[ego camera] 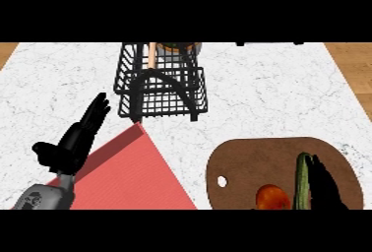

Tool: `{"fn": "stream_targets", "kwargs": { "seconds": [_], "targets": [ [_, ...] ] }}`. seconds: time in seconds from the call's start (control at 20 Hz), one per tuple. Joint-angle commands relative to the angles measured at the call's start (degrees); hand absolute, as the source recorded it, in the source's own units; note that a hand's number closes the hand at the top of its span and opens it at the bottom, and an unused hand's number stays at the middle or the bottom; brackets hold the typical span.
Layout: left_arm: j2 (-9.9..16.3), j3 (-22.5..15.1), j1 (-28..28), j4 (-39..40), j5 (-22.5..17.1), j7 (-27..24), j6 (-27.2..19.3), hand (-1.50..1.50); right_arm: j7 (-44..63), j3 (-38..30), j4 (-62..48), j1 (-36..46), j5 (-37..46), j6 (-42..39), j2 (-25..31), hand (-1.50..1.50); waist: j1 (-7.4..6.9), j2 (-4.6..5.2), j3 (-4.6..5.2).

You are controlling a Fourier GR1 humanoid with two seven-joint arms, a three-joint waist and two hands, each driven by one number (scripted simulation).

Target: Pick the tomato from the cutting board and place it in the tiered basket

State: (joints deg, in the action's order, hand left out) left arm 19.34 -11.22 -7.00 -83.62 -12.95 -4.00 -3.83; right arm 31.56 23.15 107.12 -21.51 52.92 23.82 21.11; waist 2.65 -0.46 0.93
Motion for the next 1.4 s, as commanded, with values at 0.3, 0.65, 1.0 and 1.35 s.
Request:
{"fn": "stream_targets", "kwargs": {
  "seconds": [0.3,0.65,1.0,1.35],
  "targets": [
    [-3.0,-2.6,0.1,2.2,1.0,0.0,0.6,0.00,32.8,11.6,20.8,1.0,20.0,-28.3,-6.4,-1.50,-2.21,0.47,-0.39],
    [-2.7,-2.3,1.6,3.0,1.4,-1.4,2.3,0.00,43.2,17.9,21.4,4.1,35.5,-42.3,-16.5,-1.50,-2.81,0.51,-0.64],
    [-4.2,-1.7,1.6,6.4,2.5,-3.9,2.6,0.00,44.1,19.5,14.6,2.4,35.0,-38.2,-21.0,-1.50,-2.46,0.64,-0.84],
    [-6.6,-2.2,0.2,5.4,4.1,-1.7,1.1,0.00,44.5,16.6,14.3,5.2,34.0,-39.1,-21.1,-1.50,-2.44,0.54,-0.87]
  ]
}}
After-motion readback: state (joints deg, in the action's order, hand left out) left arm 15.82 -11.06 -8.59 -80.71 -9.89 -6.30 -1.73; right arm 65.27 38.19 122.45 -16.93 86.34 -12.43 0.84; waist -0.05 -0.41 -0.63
